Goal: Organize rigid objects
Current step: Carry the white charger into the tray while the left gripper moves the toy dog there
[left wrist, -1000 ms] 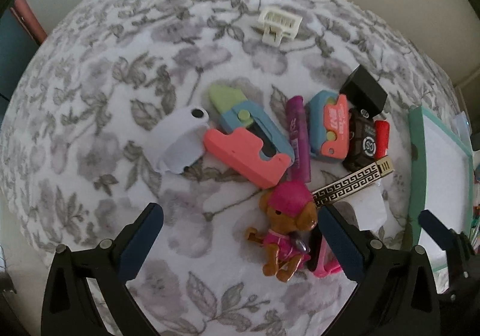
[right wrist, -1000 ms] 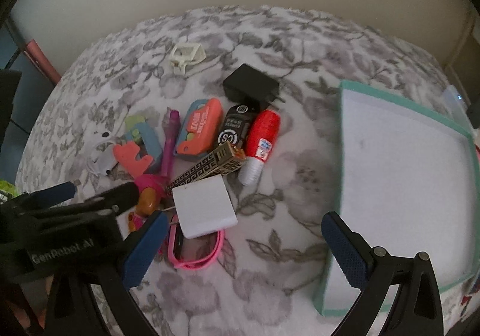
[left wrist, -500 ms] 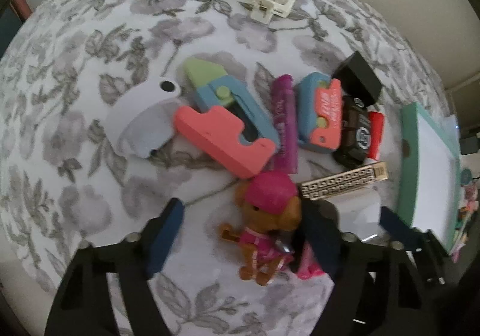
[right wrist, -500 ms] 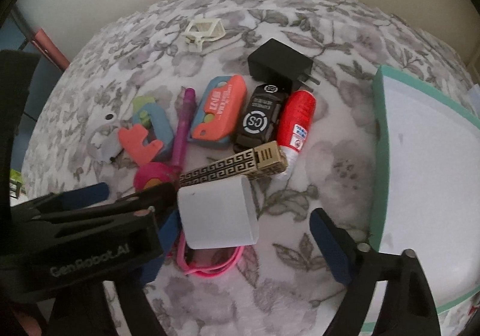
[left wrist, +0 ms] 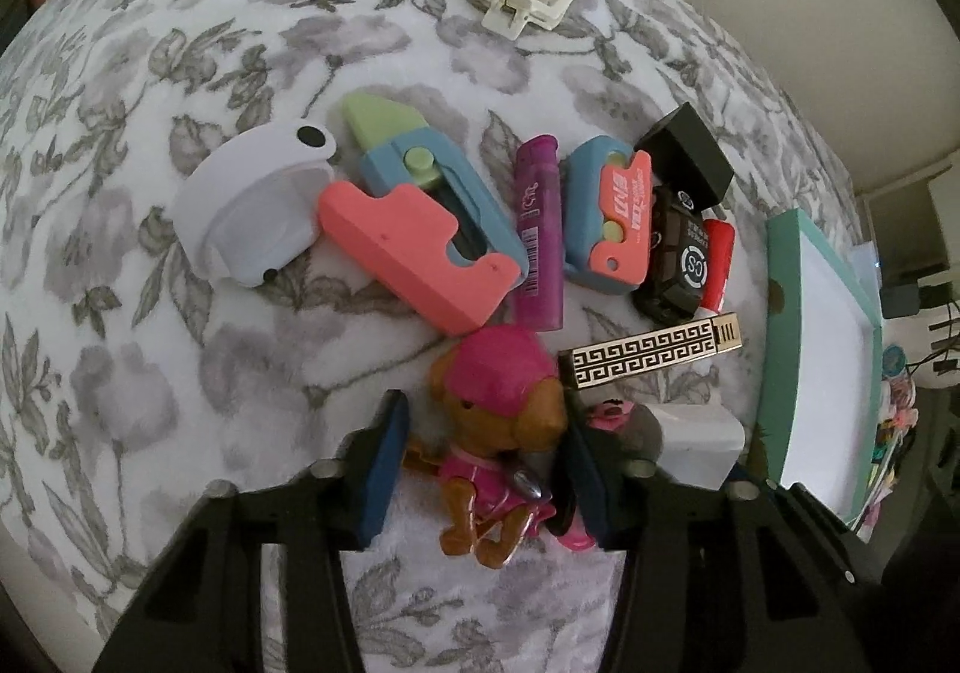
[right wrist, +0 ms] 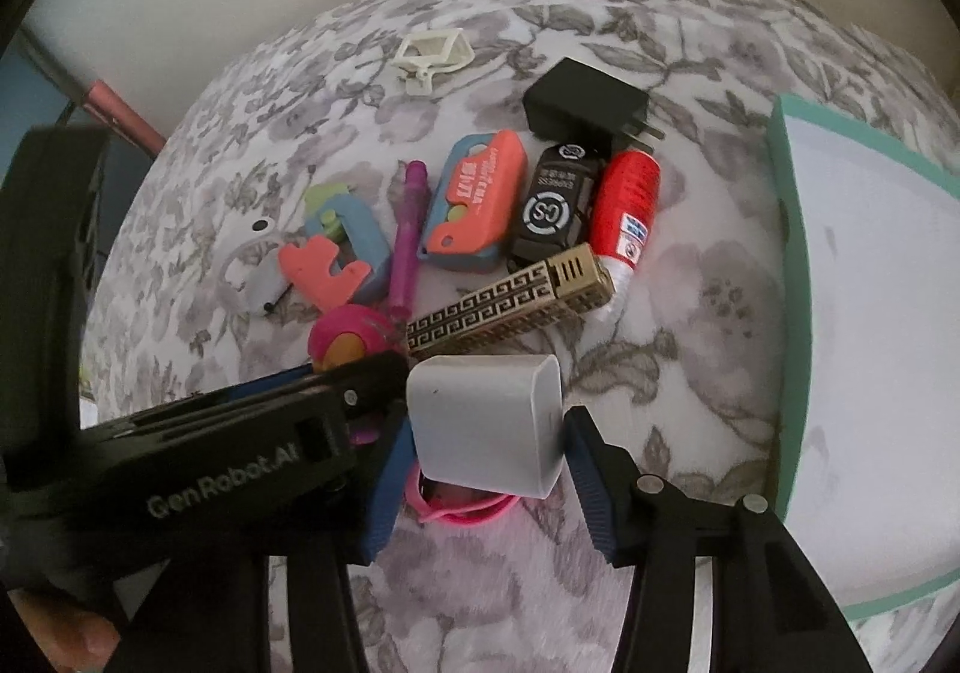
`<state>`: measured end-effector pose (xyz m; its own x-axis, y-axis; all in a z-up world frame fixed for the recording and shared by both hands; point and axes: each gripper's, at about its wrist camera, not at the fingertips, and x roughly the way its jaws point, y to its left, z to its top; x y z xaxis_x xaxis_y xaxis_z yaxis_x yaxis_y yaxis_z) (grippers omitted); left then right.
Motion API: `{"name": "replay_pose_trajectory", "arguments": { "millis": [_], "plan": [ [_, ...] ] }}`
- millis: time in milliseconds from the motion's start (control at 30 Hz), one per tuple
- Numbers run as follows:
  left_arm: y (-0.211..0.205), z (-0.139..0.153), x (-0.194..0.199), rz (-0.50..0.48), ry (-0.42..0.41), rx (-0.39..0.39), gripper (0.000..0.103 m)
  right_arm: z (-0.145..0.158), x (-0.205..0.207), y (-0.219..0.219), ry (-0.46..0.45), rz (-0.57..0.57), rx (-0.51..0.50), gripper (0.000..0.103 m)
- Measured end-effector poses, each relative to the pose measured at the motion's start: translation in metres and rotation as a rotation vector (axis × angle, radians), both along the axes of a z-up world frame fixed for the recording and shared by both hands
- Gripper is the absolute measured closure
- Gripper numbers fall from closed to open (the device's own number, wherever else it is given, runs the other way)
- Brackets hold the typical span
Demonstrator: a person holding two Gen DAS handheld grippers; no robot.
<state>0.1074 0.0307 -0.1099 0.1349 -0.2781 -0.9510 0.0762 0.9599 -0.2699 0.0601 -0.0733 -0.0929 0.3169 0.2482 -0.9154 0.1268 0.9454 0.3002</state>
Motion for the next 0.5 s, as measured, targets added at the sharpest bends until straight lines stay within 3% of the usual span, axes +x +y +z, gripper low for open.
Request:
{"name": "replay_pose_trajectory", "arguments": {
  "millis": [67, 500],
  "plan": [
    [-0.002, 0.003, 0.0, 0.002, 0.0, -0.002, 0.066, 0.0, -0.004, -0.003, 0.004, -0.01, 0.006, 0.05],
    [0.013, 0.04, -0.02, 0.014, -0.049, 0.05, 0.066, 0.017, -0.027, -0.022, -0.013, -0.091, 0.045, 0.05]
  ]
}}
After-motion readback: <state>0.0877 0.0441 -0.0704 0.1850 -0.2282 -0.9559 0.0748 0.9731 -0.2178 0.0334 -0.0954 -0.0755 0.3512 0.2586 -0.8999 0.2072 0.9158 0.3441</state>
